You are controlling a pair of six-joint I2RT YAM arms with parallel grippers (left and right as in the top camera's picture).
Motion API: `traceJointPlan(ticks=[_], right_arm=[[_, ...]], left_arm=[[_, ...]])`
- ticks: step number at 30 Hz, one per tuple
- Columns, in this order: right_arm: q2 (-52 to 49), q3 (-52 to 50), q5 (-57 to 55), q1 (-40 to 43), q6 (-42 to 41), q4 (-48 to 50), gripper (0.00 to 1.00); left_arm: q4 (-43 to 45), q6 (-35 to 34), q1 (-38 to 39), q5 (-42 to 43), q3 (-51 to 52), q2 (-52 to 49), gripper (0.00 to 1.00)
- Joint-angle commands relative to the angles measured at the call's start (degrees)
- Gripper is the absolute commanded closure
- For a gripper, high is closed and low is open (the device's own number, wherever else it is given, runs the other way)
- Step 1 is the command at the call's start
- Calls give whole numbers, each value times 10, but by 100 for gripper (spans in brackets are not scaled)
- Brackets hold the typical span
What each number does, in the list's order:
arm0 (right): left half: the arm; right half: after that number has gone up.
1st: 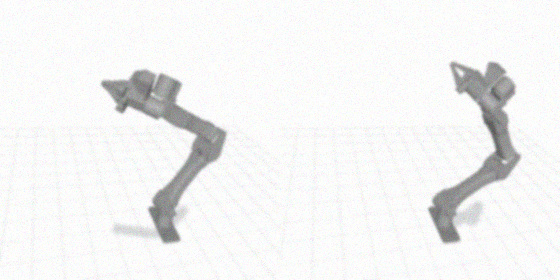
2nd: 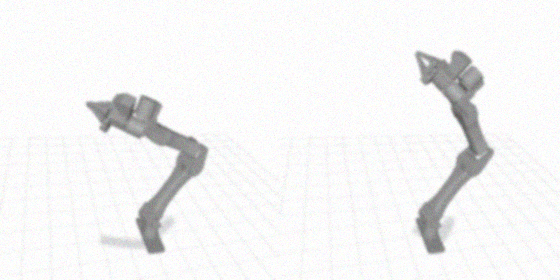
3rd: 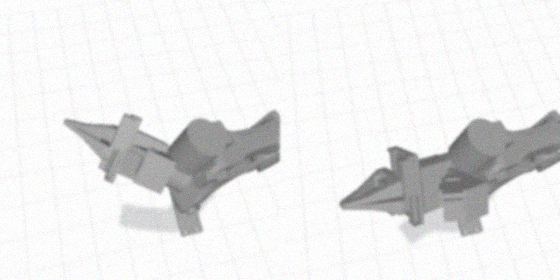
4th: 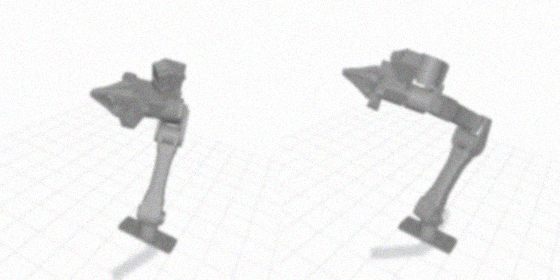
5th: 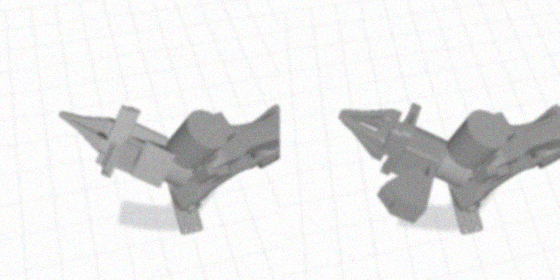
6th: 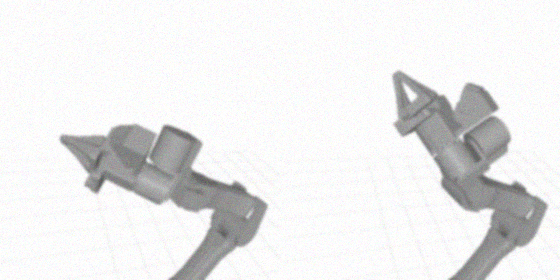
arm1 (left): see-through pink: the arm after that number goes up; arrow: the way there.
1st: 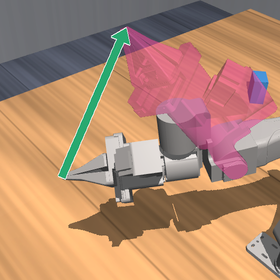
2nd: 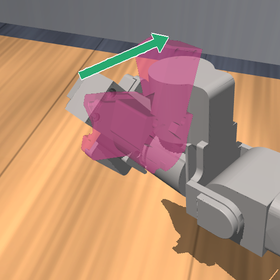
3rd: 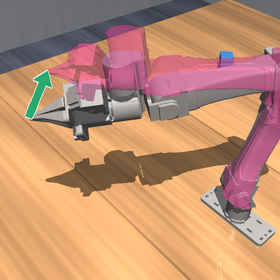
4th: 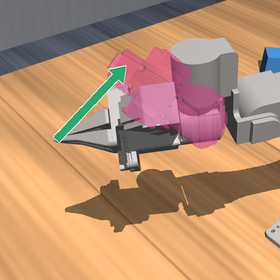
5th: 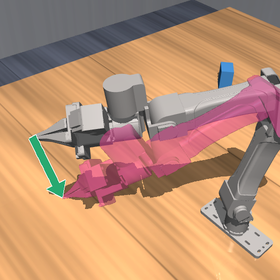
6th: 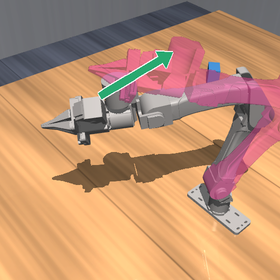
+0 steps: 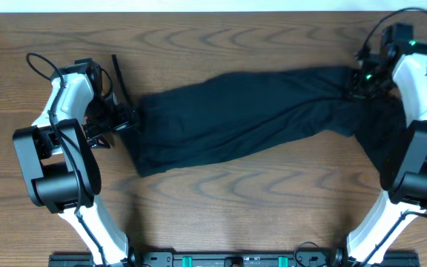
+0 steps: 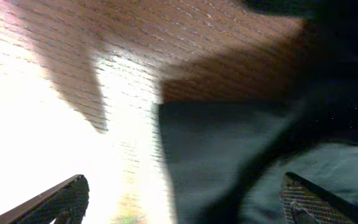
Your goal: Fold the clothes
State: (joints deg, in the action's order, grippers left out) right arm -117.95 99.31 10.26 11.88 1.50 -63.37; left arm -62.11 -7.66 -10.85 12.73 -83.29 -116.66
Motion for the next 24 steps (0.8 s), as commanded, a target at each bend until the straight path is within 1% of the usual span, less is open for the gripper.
traceJointPlan(ticks=[1, 5, 8, 11, 14, 19, 24], right_arm=[[3, 48, -40, 8, -14, -20, 99], [3, 50, -25, 8, -16, -35, 99], [7, 51, -33, 5, -35, -38, 99], [21, 51, -45, -1, -57, -37, 99], [45, 51, -44, -16, -58, -37, 99], [81, 51, -58, -75, -64, -38, 99], [81, 50, -173, -180, -108, -38, 99]], left_arm=[[-1, 1, -3, 1, -10, 12, 2], [0, 1, -3, 1, -10, 12, 2], [-3, 1, -3, 1, -10, 12, 2], [-6, 1, -3, 1, -10, 12, 2], [-6, 1, -3, 1, -10, 12, 2], [-1, 1, -3, 1, -10, 12, 2], [-4, 1, -3, 1, -10, 12, 2]])
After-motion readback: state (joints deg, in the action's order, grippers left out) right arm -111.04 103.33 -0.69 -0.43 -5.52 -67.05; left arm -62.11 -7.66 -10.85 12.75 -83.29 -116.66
